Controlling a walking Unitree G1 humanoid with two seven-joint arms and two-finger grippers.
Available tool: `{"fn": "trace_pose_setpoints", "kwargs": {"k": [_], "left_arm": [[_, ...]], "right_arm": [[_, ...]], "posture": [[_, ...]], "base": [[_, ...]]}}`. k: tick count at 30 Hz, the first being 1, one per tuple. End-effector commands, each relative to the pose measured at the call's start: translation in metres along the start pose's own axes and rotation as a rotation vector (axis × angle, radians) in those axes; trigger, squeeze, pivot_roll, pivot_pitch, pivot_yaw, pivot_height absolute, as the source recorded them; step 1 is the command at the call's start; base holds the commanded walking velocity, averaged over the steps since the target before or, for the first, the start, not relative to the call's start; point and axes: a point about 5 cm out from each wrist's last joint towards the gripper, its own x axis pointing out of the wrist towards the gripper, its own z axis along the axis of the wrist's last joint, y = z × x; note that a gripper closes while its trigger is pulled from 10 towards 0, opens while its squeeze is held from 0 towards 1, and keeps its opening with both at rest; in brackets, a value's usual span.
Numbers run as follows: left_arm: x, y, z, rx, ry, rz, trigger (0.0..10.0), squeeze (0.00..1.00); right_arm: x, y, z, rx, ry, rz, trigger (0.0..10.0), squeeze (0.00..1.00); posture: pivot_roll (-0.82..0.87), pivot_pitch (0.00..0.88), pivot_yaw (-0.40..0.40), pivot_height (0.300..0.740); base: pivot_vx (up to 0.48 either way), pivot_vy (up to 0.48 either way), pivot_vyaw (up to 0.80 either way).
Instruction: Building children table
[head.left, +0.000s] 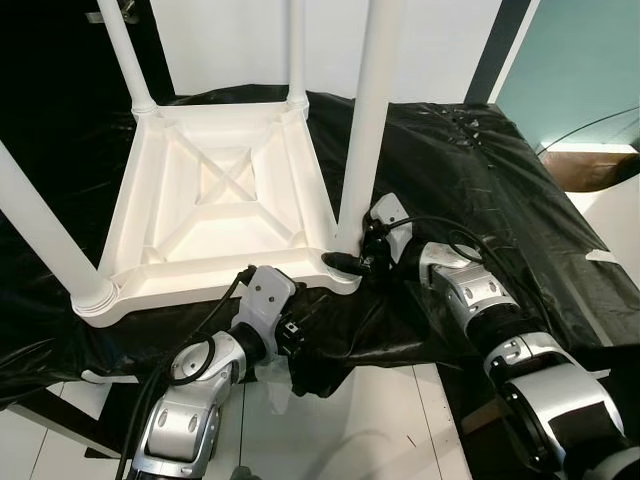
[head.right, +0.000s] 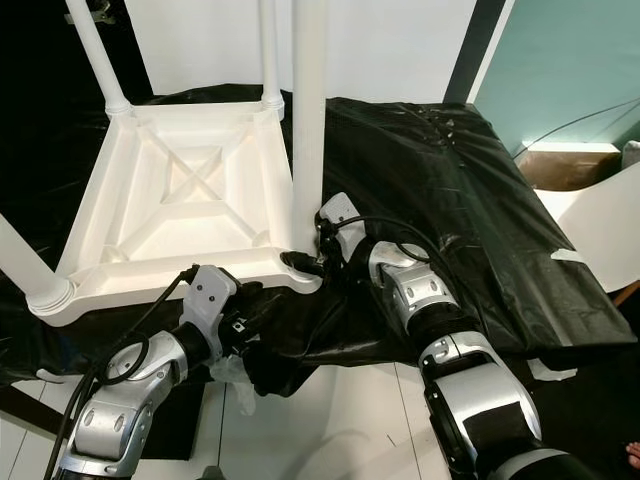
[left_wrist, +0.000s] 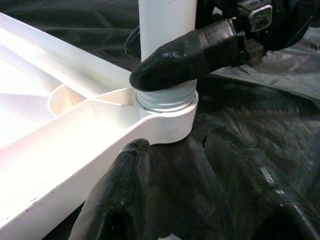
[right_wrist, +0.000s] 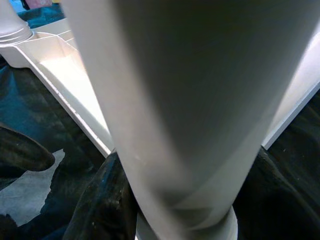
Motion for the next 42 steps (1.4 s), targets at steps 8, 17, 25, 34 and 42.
{"fn": "trace_pose_setpoints", "kwargs": {"k": [8,17,25,34,42], "left_arm": [[-0.002,-0.002,-0.002,-0.008,0.009,0.045,10.0,0.0],[-0.002,-0.005,-0.003,-0.013,0.016,0.025,10.0,0.0],[-0.001,-0.007,-0.003,-0.014,0.021,0.012,10.0,0.0],[-0.001,-0.007,-0.004,-0.022,0.019,0.019,10.0,0.0],[0.0,-0.007,-0.004,-0.021,0.02,0.015,10.0,0.0]], "right_arm": [[-0.004,0.004,-0.027,0.081,0.095,-0.058,10.0,0.0],[0.004,0.011,-0.038,0.183,0.148,-0.286,10.0,0.0],[0.016,0.031,-0.036,0.272,0.137,-0.455,10.0,0.0],[0.025,0.051,-0.03,0.434,0.088,-0.698,10.0,0.0],[0.022,0.05,-0.02,0.397,0.061,-0.709,10.0,0.0]], "posture": [[0.12,0.0,-0.088,0.74],[0.11,0.0,-0.08,0.74],[0.1,0.0,-0.08,0.74],[0.11,0.0,-0.089,0.74],[0.1,0.0,-0.091,0.74]], "base": [[0.0,0.0,0.0],[0.0,0.0,0.0],[0.0,0.0,0.0],[0.0,0.0,0.0],[0.0,0.0,0.0]]}}
